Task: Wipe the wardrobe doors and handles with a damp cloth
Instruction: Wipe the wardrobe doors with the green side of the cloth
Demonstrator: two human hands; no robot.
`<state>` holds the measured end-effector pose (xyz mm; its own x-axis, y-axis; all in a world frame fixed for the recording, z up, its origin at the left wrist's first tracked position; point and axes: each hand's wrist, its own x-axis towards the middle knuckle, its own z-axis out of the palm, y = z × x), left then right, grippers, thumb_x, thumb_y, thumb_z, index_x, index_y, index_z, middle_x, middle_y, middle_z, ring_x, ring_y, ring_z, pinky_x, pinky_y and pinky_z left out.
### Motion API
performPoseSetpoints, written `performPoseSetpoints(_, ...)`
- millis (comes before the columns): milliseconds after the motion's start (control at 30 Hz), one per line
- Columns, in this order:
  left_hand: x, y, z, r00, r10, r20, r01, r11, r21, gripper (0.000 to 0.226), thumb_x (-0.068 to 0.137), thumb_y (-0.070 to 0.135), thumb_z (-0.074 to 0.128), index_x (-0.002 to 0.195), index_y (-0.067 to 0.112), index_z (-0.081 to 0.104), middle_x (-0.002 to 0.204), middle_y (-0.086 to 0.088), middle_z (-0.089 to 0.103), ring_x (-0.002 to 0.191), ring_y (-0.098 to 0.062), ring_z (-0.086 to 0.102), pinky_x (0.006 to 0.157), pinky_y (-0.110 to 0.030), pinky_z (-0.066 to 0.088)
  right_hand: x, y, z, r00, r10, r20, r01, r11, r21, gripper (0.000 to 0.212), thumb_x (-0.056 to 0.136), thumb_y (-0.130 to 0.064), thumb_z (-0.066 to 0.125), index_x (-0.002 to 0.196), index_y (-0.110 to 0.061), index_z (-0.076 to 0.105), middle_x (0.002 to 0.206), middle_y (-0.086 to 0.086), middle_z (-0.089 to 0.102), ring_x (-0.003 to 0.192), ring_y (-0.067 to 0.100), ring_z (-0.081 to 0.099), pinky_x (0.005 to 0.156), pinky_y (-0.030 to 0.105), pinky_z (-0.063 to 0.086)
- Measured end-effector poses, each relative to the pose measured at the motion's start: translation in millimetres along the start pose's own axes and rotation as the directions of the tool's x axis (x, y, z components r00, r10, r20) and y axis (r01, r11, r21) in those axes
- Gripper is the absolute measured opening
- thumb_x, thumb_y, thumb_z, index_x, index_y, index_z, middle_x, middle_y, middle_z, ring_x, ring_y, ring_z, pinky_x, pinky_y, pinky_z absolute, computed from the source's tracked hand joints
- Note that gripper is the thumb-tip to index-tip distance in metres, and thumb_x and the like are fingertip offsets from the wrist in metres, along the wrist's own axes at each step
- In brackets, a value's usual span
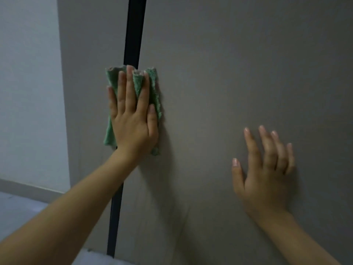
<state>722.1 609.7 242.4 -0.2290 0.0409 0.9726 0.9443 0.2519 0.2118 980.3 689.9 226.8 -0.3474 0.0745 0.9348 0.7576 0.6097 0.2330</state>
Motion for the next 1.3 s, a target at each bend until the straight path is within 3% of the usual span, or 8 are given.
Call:
performPoseSetpoints(100,-12.3,15.4,4.0,0.997,-0.083,-0.004,0.083,0.996,-0.032,0.057,0.098,0.030,0.026,0.150,0.008,0.019,0.154,-0.025,0.021,0.146,-0.033,0.007,0.117,-0.049,0.001,7.7,-11.7,0.3,1.000,-0.013,-0.018,0.014,0.999,0.030,0.053,0.091,-0.032,0.044,0.140,-0.011,0.046,0.145,0.011,0.032,0.134,0.032,0.030,0.113,0.052,0.017)
performPoseSetpoints(300,-65.5,3.8,3.7,0.794,0.583,0.172,-0.587,0.809,-0.032,0.052,0.099,0.032,0.028,0.149,0.018,0.026,0.161,-0.005,0.007,0.148,-0.024,0.008,0.120,-0.046,0.003,20.3,-56.1,9.5,0.997,-0.074,-0.013,0.075,0.992,0.105,0.052,0.091,-0.034,0.047,0.140,-0.017,0.047,0.146,0.008,0.033,0.134,0.031,0.031,0.112,0.053,0.019)
performPoseSetpoints(467,-26.4,-66.8,-11.2,0.990,0.134,0.049,-0.137,0.989,0.055,0.056,0.101,0.035,0.016,0.153,0.022,0.003,0.160,-0.012,0.005,0.148,-0.017,-0.006,0.120,-0.043,-0.002,27.2,-80.4,10.9,0.995,-0.092,0.031,0.087,0.988,0.127,0.057,0.086,-0.038,0.050,0.140,-0.022,0.046,0.147,0.005,0.032,0.136,0.031,0.028,0.113,0.054,0.015)
performPoseSetpoints(600,-20.0,-61.5,-11.5,0.966,-0.252,-0.052,0.252,0.968,-0.006,0.057,0.098,0.028,0.024,0.150,0.005,0.020,0.156,-0.024,0.018,0.147,-0.027,0.005,0.119,-0.050,0.002,37.3,-96.4,15.2,0.992,-0.117,0.045,0.109,0.982,0.153,0.060,0.084,-0.040,0.052,0.141,-0.023,0.046,0.149,0.003,0.030,0.139,0.030,0.025,0.114,0.053,0.012)
performPoseSetpoints(833,-80.7,-54.7,-8.5,0.985,0.120,0.123,-0.122,0.993,0.005,0.057,0.101,0.037,0.015,0.153,0.024,-0.003,0.161,0.002,-0.011,0.148,-0.022,-0.003,0.120,-0.047,0.001,39.9,-134.0,22.2,0.989,-0.134,0.062,0.115,0.961,0.253,0.056,0.084,-0.036,0.055,0.138,-0.022,0.050,0.148,0.003,0.039,0.139,0.028,0.025,0.115,0.050,0.009)
performPoseSetpoints(967,-63.5,-81.5,-12.5,0.988,-0.145,0.051,0.145,0.989,0.010,0.057,0.100,0.034,0.017,0.153,0.020,0.000,0.160,-0.011,0.002,0.147,-0.024,-0.001,0.120,-0.045,0.000,35.4,-132.1,23.2,0.990,-0.128,0.068,0.106,0.959,0.263,0.055,0.085,-0.034,0.053,0.138,-0.021,0.050,0.148,0.001,0.037,0.140,0.026,0.027,0.115,0.051,0.009)
performPoseSetpoints(1100,-45.3,-86.3,-14.3,0.856,-0.513,-0.056,0.506,0.856,-0.106,0.059,0.097,0.030,0.021,0.151,0.006,0.017,0.158,-0.019,0.012,0.147,-0.028,0.006,0.120,-0.044,0.000,33.6,-131.5,25.3,0.990,-0.121,0.078,0.094,0.954,0.284,0.054,0.085,-0.030,0.053,0.138,-0.020,0.050,0.149,0.001,0.039,0.141,0.025,0.025,0.115,0.052,0.009)
performPoseSetpoints(1300,-116.1,-58.8,-11.8,0.912,-0.386,0.140,0.396,0.917,-0.045,0.062,0.099,0.032,0.021,0.153,0.019,-0.005,0.161,-0.008,-0.008,0.148,-0.029,-0.005,0.120,-0.047,-0.002,30.4,-134.7,27.5,0.995,-0.091,0.049,0.072,0.947,0.313,0.051,0.087,-0.029,0.050,0.137,-0.019,0.051,0.148,0.002,0.040,0.140,0.026,0.026,0.115,0.052,0.010)
